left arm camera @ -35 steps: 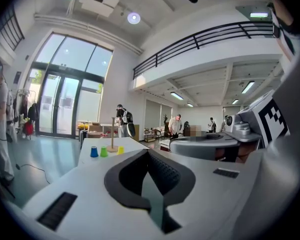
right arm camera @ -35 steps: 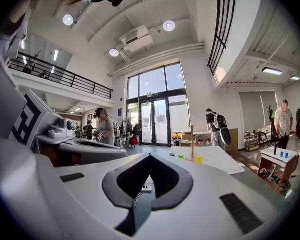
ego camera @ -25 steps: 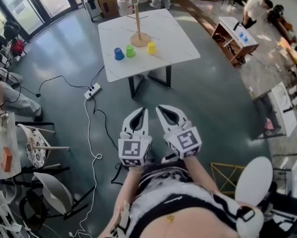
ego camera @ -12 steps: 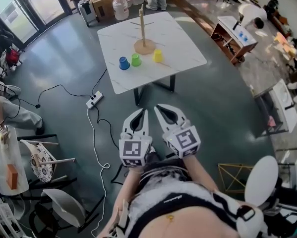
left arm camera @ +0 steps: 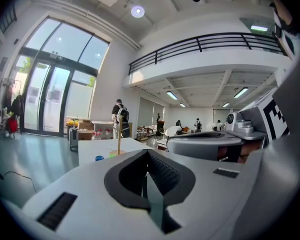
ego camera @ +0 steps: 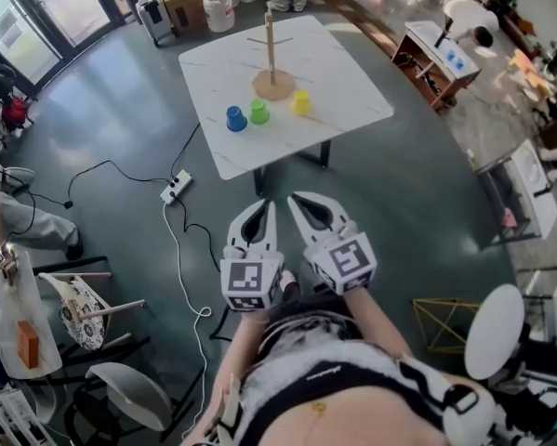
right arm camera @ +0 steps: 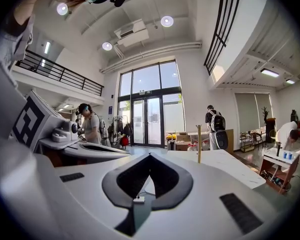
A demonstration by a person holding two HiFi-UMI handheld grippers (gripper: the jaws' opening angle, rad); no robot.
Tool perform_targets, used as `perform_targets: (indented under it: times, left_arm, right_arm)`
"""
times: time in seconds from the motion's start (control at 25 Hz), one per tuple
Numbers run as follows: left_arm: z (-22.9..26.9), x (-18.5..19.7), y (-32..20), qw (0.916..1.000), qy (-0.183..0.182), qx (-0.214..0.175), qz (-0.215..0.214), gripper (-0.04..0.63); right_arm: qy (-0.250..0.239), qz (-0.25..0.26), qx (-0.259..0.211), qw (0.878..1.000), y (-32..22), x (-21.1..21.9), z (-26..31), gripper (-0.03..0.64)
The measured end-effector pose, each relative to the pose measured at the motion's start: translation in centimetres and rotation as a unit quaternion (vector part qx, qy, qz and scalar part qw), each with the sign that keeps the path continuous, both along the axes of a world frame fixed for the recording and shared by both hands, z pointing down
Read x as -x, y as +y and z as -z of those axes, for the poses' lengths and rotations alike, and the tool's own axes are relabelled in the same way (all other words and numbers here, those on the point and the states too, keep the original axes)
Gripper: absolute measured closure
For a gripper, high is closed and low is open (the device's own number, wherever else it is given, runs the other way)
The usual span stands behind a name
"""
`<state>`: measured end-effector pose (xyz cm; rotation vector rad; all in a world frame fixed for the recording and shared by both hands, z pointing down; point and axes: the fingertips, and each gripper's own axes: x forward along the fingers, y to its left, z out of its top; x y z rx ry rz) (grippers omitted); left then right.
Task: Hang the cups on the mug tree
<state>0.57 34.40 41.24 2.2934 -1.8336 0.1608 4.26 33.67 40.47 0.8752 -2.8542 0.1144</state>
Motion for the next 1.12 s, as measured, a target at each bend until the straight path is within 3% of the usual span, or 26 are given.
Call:
perform_targets:
  times: [0.48, 1.12]
  left_arm:
    - [0.3, 3.4, -7.4, 0.9994, -0.009, 0.000, 0.034, 0.600]
    - [1.9, 4.1, -19.7, 0.9962, -0.010, 0.006, 0.087, 0.600]
  right_arm:
    - [-0.006, 0.019, 0.007, 1.000, -7.9, 3.6, 0.1, 0.614]
    - [-0.008, 0.078, 0.003, 0.997, -20.5, 4.7, 1.6, 0.615]
